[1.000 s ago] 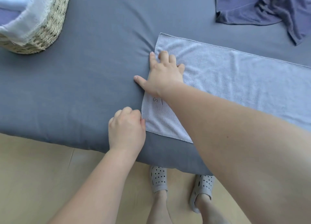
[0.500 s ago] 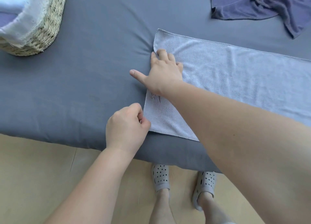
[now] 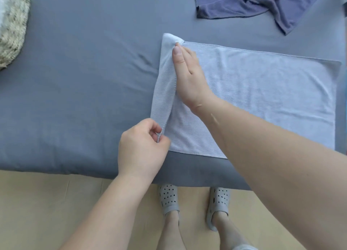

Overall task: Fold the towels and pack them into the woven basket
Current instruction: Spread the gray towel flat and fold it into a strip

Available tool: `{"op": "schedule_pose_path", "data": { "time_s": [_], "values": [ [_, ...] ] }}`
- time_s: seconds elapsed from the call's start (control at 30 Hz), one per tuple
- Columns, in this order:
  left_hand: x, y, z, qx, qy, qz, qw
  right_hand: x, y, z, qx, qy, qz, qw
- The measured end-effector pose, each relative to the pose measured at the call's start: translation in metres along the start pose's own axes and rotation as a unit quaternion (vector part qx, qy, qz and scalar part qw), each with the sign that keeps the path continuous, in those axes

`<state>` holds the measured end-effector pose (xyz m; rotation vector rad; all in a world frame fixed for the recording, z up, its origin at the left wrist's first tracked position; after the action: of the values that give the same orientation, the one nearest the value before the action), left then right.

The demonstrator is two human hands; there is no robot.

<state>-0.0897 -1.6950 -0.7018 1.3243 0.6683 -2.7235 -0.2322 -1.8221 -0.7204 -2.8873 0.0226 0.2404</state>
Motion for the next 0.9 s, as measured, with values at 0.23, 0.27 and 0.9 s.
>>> {"op": "schedule_pose_path", "data": {
  "time_s": [0.23,0.27,0.9],
  "values": [
    [0.042,-0.025,0.069,0.075,0.006,-0.032,0.997,-0.067,-0.007,0.003,0.029,0.083,0.023,0.996],
    [0.048,-0.029,0.077,0.083,0.007,-0.035,0.996,-0.077,-0.008,0.004,0.029,0.093,0.023,0.995],
    [0.184,-0.089,0.227,0.202,0.051,-0.110,0.972,-0.288,-0.049,0.029,0.046,0.198,0.054,0.978]
  ]
}}
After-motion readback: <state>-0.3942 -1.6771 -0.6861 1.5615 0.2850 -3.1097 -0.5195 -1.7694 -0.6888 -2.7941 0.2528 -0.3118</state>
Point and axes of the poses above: each hand's wrist, its own y-axis towards the middle knuckle, its own x-axis out of the palm, z = x × y, the point moved 6 cm from there along y, towards the middle knuckle, and after that the axes turned 7 degrees about y, right-handed, at the moved point
